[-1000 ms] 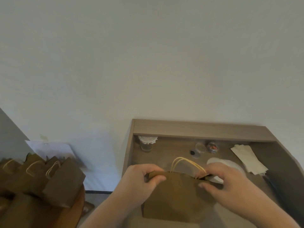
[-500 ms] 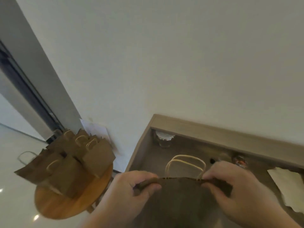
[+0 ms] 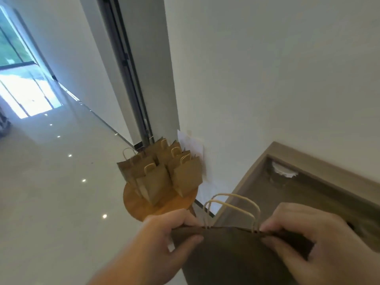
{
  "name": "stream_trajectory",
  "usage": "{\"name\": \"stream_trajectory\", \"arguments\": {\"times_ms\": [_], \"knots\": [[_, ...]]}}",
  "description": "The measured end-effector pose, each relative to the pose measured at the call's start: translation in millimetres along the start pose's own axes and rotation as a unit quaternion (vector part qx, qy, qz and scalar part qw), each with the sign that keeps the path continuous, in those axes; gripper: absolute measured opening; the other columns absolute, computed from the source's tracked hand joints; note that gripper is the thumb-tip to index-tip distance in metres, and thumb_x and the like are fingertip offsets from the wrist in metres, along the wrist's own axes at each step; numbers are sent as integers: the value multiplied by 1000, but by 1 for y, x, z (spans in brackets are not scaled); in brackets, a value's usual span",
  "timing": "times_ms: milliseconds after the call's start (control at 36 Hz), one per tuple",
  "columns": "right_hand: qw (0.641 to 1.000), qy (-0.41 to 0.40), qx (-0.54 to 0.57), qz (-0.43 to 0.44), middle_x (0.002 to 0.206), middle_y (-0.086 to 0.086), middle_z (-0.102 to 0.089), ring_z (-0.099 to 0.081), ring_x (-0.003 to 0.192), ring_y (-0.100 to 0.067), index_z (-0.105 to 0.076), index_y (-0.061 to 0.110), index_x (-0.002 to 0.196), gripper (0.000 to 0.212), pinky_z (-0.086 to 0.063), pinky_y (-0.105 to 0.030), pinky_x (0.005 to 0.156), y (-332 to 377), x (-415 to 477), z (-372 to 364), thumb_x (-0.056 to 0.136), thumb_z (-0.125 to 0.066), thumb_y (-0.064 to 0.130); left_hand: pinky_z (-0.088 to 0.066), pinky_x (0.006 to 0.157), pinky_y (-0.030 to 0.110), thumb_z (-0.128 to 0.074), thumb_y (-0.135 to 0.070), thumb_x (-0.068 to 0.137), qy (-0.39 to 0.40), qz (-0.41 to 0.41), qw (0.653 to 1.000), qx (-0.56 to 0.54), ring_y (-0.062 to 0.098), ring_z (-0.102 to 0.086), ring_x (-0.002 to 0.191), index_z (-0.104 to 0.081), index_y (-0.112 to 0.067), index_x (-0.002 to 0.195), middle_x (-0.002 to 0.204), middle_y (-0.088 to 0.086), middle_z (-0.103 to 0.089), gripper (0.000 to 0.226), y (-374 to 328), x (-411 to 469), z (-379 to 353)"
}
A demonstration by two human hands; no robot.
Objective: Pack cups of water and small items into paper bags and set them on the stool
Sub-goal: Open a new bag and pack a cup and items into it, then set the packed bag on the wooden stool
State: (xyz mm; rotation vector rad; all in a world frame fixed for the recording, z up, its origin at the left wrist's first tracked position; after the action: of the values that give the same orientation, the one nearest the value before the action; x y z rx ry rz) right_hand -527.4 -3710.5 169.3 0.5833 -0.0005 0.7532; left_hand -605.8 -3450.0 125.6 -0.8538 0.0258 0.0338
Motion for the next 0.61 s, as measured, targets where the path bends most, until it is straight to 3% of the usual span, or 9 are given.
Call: {"name": "stream_trajectory", "arguments": {"times_ms": [139,222,361,472,556,611], "knots": [[998,43,-2,36,90,33,-67,-68,82,8,-68,56,84,39,-54,-12,67,70,32,-51,75,-93,28,-57,85,19,-77,-28,93,-2,0,1000,16,-2,-68,100,-68,-55,97,98,-31,-72,29,55,-50,57],[995,75,-25,59,90,37,-65,-65,83,12,-61,65,86,34,-52,-11,71,106,55,-97,78,-83,40,-55,89,18,-75,-37,94,37,20,999,34,-6,-66,99,-65,-61,92,97,-36,-69,26,94,-73,90],[990,84,-84,70,83,34,-60,-56,88,4,-65,49,95,19,-54,-34,77,143,97,-179,78,-72,45,-56,90,20,-68,-52,95,68,43,993,84,-8,-65,93,-56,-75,86,94,-39,-66,28,164,-94,125],[988,117,-95,40,83,34,-53,-48,101,3,-65,49,90,6,-46,-31,95,159,133,-230,89,-59,48,-57,87,21,-64,-55,96,32,68,993,88,-8,-65,90,-59,-69,92,93,-39,-66,15,212,-94,142],[985,117,-128,9,92,26,-58,-47,105,-2,-67,46,92,6,-45,-30,95,160,158,-265,94,-64,41,-58,84,22,-56,-57,96,10,72,988,137,-4,-64,86,-58,-62,96,92,-33,-68,6,242,-82,146],[981,113,-158,-6,103,21,-60,-47,107,-7,-74,42,99,10,-41,-29,91,155,175,-286,95,-64,43,-57,82,24,-50,-54,97,-2,65,985,159,-2,-64,86,-58,-56,106,93,-30,-68,12,259,-69,145]]}}
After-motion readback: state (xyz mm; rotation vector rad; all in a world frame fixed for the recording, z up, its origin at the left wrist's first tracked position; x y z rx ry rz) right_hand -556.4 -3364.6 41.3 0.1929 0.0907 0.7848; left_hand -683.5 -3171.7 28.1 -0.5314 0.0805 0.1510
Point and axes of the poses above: each hand's wrist, its own x-axis towards the middle knuckle, its own z-axis out of the back of the hand, y = z × x, the point moved 3 cm from there along x, towards the middle knuckle
